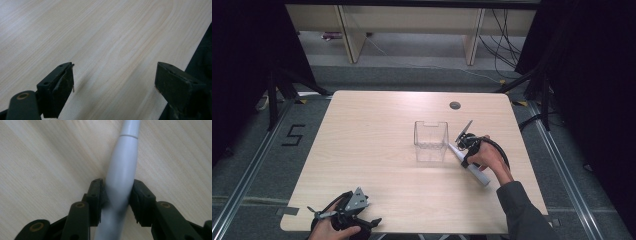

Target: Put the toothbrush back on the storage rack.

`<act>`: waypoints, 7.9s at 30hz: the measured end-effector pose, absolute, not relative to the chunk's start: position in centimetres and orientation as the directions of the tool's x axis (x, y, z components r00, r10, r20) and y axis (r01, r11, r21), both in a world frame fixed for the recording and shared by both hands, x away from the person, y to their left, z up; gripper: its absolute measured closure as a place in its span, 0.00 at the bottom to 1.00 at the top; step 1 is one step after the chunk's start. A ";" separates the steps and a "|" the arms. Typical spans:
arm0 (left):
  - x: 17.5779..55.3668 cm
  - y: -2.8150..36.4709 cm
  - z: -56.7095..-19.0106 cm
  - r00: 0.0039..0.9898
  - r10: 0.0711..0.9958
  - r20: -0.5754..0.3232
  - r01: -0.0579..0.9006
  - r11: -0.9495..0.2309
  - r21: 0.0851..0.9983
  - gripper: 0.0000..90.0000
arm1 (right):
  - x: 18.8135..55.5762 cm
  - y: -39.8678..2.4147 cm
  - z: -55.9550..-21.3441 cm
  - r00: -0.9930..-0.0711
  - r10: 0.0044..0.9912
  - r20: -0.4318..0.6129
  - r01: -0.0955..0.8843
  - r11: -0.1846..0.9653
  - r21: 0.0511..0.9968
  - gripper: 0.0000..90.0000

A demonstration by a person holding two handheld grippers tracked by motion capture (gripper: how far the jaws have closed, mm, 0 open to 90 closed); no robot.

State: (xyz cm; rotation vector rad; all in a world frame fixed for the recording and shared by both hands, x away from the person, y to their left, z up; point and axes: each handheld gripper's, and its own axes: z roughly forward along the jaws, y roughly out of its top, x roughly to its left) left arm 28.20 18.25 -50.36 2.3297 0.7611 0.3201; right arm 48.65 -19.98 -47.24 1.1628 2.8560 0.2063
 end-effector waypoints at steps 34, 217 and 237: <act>28.2 18.2 -50.3 0.805 0.593 0.021 0.436 -0.614 0.659 0.17 | 49.6 -22.3 -45.4 -0.653 0.757 -0.013 0.746 0.647 0.160 0.74; 28.1 18.3 -50.3 0.799 0.601 0.010 0.442 -0.599 0.667 0.17 | 50.9 -9.9 -43.5 -0.758 0.652 -0.016 0.505 0.602 0.619 0.74; 28.1 18.3 -50.3 0.799 0.601 0.011 0.442 -0.600 0.667 0.17 | 49.4 -12.9 -40.1 -0.737 0.675 0.034 0.482 0.490 0.726 0.56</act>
